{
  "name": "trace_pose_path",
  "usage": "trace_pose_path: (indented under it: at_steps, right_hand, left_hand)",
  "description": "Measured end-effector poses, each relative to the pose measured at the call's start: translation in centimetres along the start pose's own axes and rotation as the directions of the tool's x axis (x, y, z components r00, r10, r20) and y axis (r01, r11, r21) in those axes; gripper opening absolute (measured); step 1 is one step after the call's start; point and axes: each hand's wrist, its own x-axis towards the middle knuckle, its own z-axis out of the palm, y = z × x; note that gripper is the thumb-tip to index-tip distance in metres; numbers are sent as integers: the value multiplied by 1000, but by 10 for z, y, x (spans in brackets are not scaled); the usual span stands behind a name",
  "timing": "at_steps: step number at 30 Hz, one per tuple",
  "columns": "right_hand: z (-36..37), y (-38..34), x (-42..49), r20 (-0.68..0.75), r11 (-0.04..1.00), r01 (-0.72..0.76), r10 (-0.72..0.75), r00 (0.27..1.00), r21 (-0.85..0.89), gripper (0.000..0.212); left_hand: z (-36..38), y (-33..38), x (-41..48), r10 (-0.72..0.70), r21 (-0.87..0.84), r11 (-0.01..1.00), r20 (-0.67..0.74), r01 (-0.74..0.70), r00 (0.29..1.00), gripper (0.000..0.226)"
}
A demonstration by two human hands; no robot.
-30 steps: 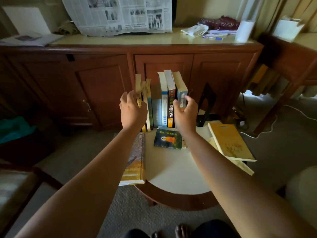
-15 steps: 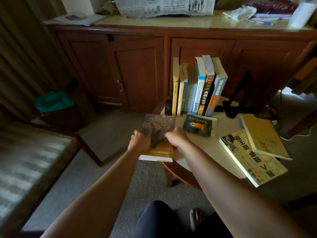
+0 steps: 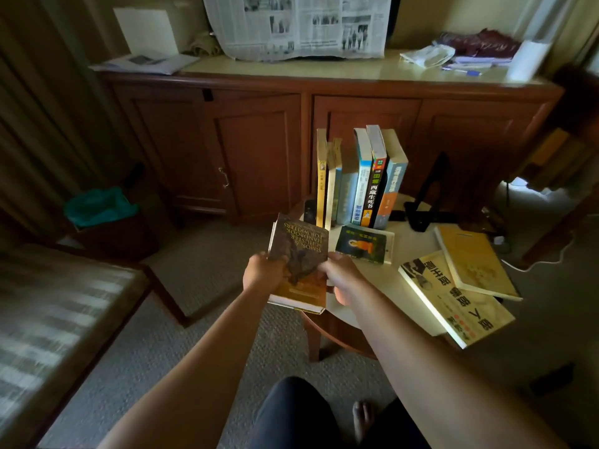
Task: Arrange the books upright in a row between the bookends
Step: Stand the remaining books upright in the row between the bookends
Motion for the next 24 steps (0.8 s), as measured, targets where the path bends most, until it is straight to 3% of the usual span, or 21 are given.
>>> trace_pose_path:
  at_steps: [3,5,7,8,9,11,12,15,19,21,24]
  right_hand:
    - [-19,-2,-26,132,990,140,-140,981,11,65]
    - [-35,-1,-45,219,954,288,-265,939,-83,74]
    - [-50,-3,-70,302,851,464,-388,871,-244,84]
    - [-55,-4,-81,336,737,578,-477,812,-352,93]
    - [-59,-3,-88,362,552,677,-578,731,-487,102]
    - [-63,2,-93,379,148,687,-743,552,-711,108]
    - [-63,4,-92,343,59,640,-804,485,-766,102]
    - [-73,6,-90,131,112,556,-917,378,-824,77]
    - [-105,8,-95,50,95,539,-967,248,-837,64]
    - [-119,3,-99,-63,195,566,-968,244,-801,54]
    - [-139,-6,-104,-298,427,565,-903,309,-706,45]
  left_hand:
    - [-13,22,-9,6,-114,993,-18,-8,1000,24]
    - [-23,44,-17,-12,-185,983,-11,10,1000,24]
    - [-29,66,-24,-24,-250,968,8,25,1000,26]
    - [-29,78,-28,-19,-263,965,23,25,1000,27]
    - [-29,89,-34,-2,-276,961,33,11,999,27]
    - [-23,108,-45,25,-285,959,71,-4,997,25]
    - [-19,117,-50,31,-291,957,104,1,994,23]
    - [-5,142,-65,59,-280,960,205,1,977,19]
    - [12,176,-69,65,-193,981,366,7,928,17]
    - [23,194,-72,57,-183,983,452,30,890,25]
    - [46,221,-66,104,-154,988,502,-30,858,45]
